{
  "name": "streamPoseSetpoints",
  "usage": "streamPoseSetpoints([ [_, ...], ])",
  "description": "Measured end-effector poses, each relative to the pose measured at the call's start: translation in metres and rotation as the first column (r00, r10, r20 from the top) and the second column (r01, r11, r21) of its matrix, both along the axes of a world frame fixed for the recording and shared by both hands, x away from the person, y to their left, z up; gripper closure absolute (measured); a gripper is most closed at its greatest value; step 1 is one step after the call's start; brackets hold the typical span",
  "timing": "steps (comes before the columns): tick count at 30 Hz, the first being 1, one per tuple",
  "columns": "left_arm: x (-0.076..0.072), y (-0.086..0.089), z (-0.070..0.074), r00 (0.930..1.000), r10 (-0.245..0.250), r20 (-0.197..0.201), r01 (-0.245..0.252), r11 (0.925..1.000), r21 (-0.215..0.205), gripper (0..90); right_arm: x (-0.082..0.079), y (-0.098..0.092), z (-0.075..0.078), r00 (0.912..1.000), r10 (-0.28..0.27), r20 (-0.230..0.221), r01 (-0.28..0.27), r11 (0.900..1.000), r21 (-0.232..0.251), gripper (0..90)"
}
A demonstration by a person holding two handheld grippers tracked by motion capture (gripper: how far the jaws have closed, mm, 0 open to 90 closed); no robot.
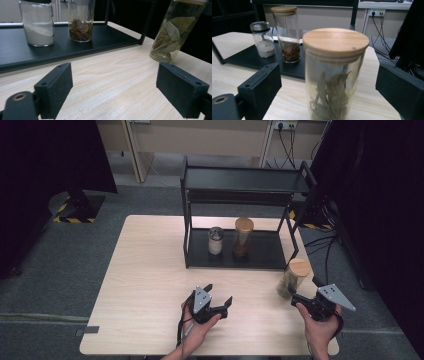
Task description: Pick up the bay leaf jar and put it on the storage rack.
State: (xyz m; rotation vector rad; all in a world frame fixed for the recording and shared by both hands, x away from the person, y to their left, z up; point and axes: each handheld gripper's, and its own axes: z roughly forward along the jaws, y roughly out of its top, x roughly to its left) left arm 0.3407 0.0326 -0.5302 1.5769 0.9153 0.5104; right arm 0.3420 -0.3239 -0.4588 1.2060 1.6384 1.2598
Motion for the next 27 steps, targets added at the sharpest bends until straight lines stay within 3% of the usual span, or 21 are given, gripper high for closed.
streamPoseSetpoints([
  [14, 0.0, 0.0, 0.0, 1.0, 0.0, 0.001, 0.0, 1.0, 0.0, 13.6, 0.029, 0.005, 0.0, 0.9998, -0.015, -0.01, 0.015, 1.0, -0.027, 12.8],
  [27, 0.0, 0.0, 0.0, 1.0, -0.001, 0.002, 0.001, 1.0, 0.004, 13.8, 0.039, 0.006, -0.003, 0.9999, -0.009, -0.015, 0.008, 0.999, -0.033, 20.2],
])
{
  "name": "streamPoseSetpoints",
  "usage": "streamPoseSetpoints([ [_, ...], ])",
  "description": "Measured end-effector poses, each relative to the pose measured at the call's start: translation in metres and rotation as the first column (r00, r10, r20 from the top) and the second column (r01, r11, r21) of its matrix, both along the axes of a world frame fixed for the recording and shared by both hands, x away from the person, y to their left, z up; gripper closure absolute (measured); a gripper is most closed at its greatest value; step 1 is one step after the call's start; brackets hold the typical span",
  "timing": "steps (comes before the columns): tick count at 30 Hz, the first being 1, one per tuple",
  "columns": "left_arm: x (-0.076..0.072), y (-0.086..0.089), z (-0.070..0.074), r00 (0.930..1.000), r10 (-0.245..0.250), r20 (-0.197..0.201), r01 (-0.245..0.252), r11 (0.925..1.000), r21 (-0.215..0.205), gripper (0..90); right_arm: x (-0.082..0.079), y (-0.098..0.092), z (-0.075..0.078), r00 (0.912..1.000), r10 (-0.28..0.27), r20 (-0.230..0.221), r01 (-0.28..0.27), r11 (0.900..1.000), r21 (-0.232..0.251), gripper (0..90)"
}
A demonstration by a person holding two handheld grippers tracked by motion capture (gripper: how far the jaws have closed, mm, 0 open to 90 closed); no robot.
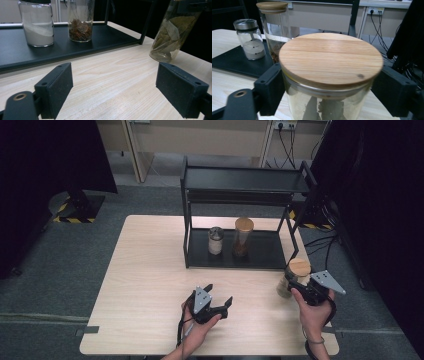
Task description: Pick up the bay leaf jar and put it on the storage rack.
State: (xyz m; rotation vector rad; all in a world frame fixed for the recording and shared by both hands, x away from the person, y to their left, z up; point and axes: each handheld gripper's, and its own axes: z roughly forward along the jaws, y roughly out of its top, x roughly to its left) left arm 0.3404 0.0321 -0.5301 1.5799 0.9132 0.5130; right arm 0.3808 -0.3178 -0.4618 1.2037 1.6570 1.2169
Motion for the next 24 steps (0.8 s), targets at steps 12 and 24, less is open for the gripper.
streamPoseSetpoints([
  [12, 0.0, 0.0, 0.0, 1.0, -0.001, 0.0, 0.001, 1.0, 0.001, 13.7, 0.001, 0.001, -0.001, 0.9999, 0.01, 0.003, -0.011, 1.0, 0.005, 25.0],
  [24, 0.0, 0.0, 0.0, 1.0, -0.001, 0.0, 0.001, 1.0, 0.002, 13.7, -0.004, 0.012, 0.014, 0.9978, 0.059, 0.031, -0.058, 0.998, -0.007, 25.2],
])
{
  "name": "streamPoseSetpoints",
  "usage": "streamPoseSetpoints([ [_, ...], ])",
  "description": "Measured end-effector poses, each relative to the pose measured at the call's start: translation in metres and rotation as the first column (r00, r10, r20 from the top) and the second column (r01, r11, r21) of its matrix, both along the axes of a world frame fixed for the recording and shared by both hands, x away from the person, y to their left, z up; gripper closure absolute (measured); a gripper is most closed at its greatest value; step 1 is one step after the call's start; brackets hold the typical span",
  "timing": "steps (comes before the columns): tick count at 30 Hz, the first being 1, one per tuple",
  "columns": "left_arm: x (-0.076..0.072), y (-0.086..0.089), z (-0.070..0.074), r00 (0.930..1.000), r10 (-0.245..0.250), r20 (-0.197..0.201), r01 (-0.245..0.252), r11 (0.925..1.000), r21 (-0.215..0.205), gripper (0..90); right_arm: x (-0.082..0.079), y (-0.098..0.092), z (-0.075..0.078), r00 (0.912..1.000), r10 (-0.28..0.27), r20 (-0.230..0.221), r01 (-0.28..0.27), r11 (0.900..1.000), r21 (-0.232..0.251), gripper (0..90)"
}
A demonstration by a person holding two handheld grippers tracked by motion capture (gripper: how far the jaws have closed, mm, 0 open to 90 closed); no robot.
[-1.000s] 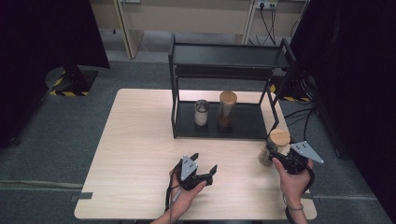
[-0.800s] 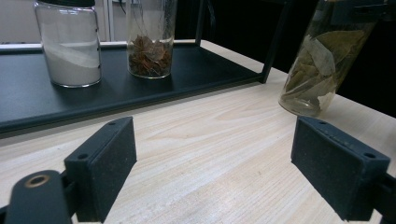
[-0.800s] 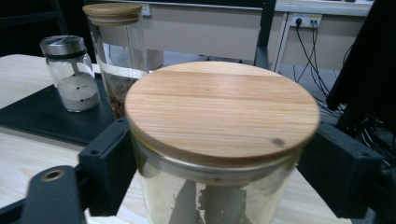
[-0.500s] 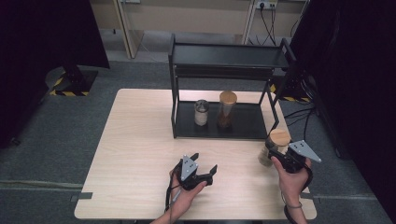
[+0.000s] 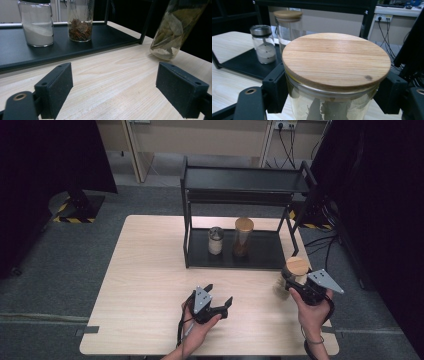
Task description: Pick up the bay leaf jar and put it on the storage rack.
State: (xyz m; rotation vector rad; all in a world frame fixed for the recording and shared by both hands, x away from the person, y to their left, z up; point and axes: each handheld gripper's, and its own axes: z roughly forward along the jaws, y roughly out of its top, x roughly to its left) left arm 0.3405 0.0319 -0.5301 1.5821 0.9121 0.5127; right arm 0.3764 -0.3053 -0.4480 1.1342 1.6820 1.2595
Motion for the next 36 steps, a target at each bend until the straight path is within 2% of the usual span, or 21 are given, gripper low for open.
streamPoseSetpoints([
  [7, 0.0, 0.0, 0.0, 1.0, -0.001, -0.001, 0.001, 1.0, -0.001, 13.7, 0.002, 0.01, 0.011, 0.9995, 0.028, 0.015, -0.028, 1.0, 0.008, 25.2],
  [20, 0.0, 0.0, 0.0, 1.0, -0.001, -0.002, 0.001, 1.0, -0.001, 13.7, 0.011, 0.025, 0.019, 0.9983, 0.054, 0.021, -0.055, 0.998, 0.031, 25.2],
  [36, 0.0, 0.0, 0.0, 1.0, -0.001, -0.002, 0.001, 1.0, -0.002, 13.7, 0.025, 0.034, 0.022, 0.9982, 0.057, 0.018, -0.058, 0.997, 0.048, 25.2],
])
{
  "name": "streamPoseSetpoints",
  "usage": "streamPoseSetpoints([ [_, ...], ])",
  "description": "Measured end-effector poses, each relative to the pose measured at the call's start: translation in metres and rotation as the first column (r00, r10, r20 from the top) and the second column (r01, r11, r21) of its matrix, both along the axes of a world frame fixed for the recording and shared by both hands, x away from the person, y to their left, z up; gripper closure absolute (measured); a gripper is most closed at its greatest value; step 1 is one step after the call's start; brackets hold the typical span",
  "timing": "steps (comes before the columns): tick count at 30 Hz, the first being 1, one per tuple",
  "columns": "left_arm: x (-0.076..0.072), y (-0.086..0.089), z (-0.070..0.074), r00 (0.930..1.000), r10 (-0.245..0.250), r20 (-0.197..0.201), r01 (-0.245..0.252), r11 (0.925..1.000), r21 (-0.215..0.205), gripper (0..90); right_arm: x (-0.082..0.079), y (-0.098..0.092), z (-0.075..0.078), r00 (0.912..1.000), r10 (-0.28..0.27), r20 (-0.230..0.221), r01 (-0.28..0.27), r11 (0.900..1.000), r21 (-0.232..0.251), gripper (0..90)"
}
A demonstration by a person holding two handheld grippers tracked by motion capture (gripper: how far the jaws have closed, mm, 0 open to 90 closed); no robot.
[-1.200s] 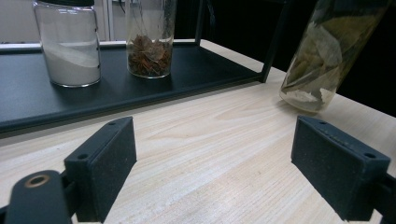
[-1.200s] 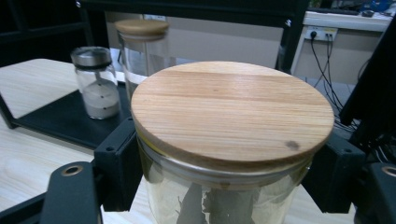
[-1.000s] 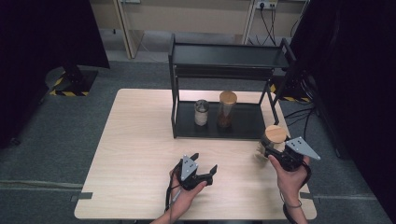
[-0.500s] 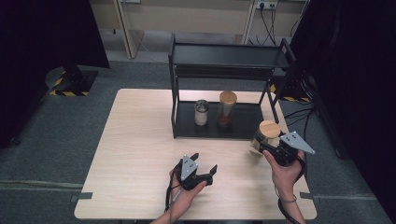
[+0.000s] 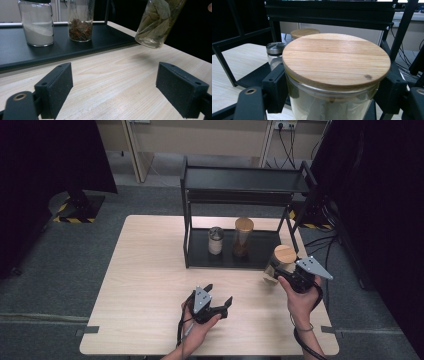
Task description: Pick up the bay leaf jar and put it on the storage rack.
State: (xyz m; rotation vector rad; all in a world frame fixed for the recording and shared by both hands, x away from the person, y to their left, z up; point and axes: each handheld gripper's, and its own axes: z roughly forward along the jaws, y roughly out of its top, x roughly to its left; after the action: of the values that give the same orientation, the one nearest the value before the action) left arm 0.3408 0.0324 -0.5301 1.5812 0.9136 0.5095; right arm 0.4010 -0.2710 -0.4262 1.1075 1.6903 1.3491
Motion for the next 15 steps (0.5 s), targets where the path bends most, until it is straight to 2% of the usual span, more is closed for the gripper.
streamPoseSetpoints([
  [15, 0.0, 0.0, 0.0, 1.0, -0.001, 0.0, 0.001, 1.0, 0.0, 13.8, 0.011, 0.006, 0.005, 1.0, -0.004, 0.002, 0.004, 1.0, 0.001, 25.3],
])
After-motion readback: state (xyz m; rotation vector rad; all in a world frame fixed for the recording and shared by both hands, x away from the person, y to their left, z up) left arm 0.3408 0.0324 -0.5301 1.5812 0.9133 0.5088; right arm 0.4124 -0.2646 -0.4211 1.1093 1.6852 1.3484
